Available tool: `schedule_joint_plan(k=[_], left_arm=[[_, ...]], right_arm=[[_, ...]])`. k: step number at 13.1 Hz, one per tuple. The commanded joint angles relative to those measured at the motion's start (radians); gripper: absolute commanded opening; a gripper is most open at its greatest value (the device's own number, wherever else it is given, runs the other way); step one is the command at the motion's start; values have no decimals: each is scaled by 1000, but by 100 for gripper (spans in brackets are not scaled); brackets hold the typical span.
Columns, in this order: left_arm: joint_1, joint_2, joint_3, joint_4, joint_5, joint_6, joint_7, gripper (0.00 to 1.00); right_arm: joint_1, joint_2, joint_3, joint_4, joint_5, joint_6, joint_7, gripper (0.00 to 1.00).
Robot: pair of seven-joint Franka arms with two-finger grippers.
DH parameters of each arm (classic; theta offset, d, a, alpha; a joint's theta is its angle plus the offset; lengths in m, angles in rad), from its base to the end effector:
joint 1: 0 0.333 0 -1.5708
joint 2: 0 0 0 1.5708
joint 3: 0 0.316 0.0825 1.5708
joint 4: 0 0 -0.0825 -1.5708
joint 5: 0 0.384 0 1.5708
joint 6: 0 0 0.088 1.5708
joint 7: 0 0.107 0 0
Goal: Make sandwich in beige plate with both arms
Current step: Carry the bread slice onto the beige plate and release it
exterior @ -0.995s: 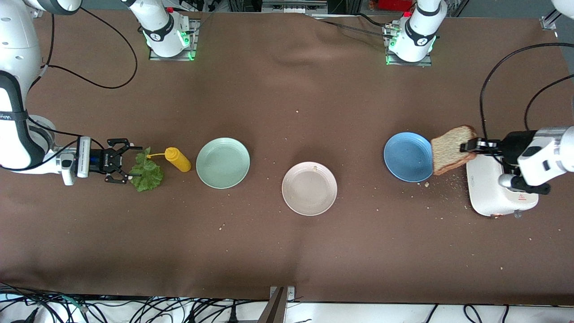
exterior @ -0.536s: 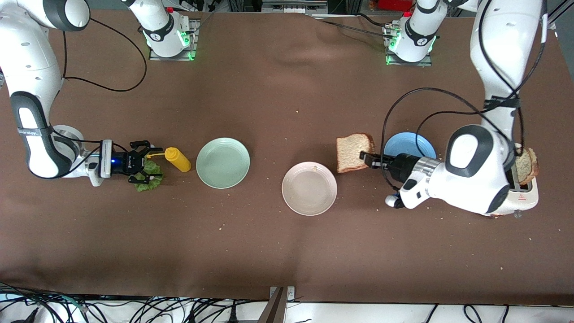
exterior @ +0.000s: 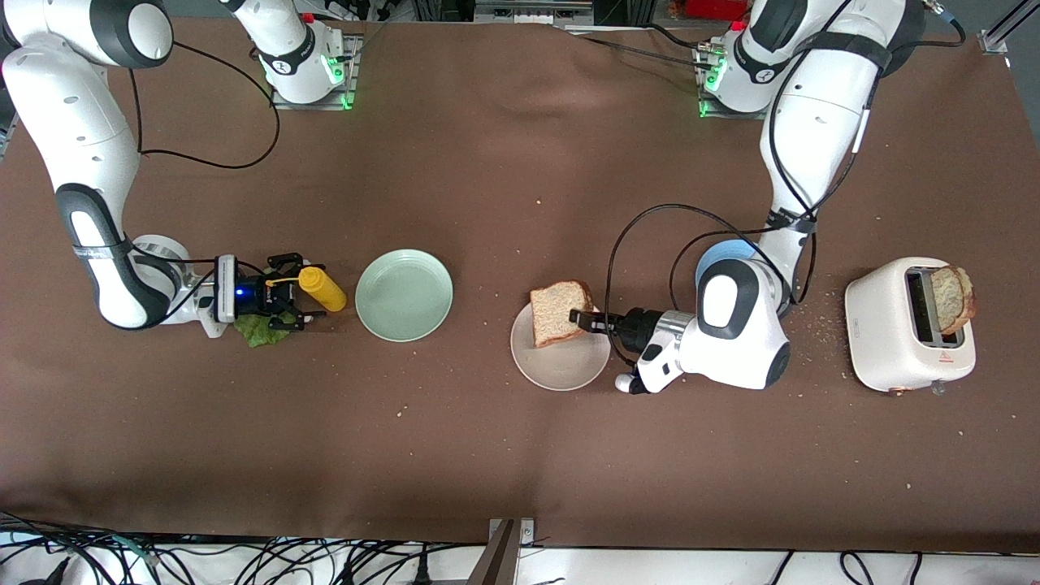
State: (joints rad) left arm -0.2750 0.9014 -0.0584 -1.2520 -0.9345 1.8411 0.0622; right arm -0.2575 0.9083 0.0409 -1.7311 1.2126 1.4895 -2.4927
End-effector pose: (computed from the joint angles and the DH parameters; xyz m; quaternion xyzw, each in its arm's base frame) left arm 0.6774 -0.2905 0.2238 0.8912 0.0178 -0.1950 0.4092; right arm 0.5716 -0.0173 0.0808 -0.5283 -0.5044 -0.4086 0.5473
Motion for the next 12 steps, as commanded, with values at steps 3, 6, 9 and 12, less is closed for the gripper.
schedule_joint_plan(k=[3,6,9,12], left_arm=[[-17,39,12,25,-37,47,33,43],[-38,36,26,22,-14,49,27,100],[-24,22,49,26,43,46,19,100],[-21,-13,110,23,178,33,-11,100]], right_arm=[[-5,-6,22,-13,24,-9,-18,27],[-8,-20,20,-5,22,-24,-5,0],[-12,-67,4,-2,7,-40,84,0],[-11,-159,-3,2,-13,-32,222,0]])
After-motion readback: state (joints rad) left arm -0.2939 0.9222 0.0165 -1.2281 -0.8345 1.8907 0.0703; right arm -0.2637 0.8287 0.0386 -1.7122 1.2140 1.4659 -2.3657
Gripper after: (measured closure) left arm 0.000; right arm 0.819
